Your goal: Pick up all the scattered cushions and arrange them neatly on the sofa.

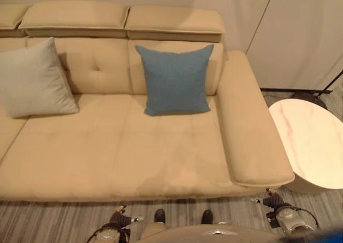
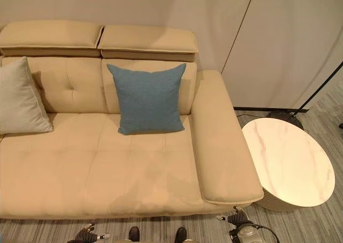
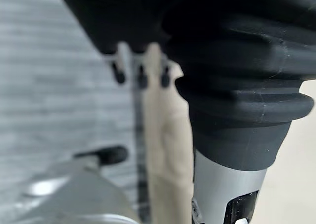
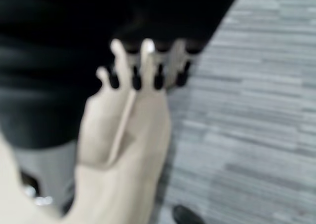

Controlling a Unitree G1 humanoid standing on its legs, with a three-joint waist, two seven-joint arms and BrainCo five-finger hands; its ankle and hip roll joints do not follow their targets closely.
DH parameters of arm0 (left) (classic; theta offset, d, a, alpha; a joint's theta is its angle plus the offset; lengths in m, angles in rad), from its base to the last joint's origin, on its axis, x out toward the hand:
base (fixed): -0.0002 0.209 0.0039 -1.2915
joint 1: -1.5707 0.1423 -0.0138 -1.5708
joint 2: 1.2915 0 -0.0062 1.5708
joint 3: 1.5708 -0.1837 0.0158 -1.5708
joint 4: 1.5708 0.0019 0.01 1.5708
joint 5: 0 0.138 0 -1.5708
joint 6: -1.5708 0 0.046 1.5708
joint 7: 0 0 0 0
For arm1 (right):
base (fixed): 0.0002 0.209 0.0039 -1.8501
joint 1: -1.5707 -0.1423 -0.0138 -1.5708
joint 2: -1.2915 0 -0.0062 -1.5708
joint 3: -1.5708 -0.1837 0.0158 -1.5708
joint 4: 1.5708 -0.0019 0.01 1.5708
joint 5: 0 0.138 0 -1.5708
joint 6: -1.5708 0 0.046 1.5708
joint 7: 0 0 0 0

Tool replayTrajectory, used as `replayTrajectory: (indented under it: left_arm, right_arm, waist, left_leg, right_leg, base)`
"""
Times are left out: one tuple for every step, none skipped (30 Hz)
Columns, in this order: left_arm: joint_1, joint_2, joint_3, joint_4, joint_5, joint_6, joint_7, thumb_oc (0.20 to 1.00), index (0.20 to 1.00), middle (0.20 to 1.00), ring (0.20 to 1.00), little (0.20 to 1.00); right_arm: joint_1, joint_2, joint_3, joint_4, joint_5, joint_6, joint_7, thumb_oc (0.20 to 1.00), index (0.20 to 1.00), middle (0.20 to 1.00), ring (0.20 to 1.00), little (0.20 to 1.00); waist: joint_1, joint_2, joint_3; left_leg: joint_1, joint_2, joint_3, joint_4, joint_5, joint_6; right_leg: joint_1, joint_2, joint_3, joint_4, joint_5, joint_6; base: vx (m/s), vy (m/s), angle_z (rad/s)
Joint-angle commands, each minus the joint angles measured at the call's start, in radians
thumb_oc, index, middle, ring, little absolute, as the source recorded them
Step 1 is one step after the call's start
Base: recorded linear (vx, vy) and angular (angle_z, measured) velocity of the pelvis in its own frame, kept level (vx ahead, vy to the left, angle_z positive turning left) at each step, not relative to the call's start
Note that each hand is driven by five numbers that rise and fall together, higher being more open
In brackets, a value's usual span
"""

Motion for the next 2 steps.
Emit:
replayTrajectory:
  left_arm:
    - [-0.052, 0.019, 0.032, 0.032, 0.003, -0.013, 0.027, 1.000, 1.000, 1.000, 1.000, 1.000]
    - [-0.052, 0.017, 0.031, 0.031, 0.004, -0.011, 0.025, 1.000, 1.000, 1.000, 1.000, 1.000]
  right_arm:
    - [-0.039, -0.007, 0.047, 0.042, -0.020, -0.005, -0.014, 1.000, 1.000, 1.000, 1.000, 1.000]
    - [-0.038, -0.007, 0.047, 0.041, -0.019, -0.005, -0.013, 1.000, 1.000, 1.000, 1.000, 1.000]
  waist:
    - [0.008, -0.041, 0.001]
    - [0.008, -0.039, 0.000]
  left_leg:
    - [0.034, -0.068, -0.037, -0.006, -0.069, -0.013]
    - [0.038, -0.066, -0.037, -0.009, -0.067, -0.015]
  right_leg:
    - [0.020, -0.084, -0.001, 0.022, 0.012, 0.114]
    - [0.025, -0.083, -0.003, 0.017, 0.010, 0.114]
  base:
    - [0.01, -0.063, 0.03]
    - [0.00, 0.000, 0.00]
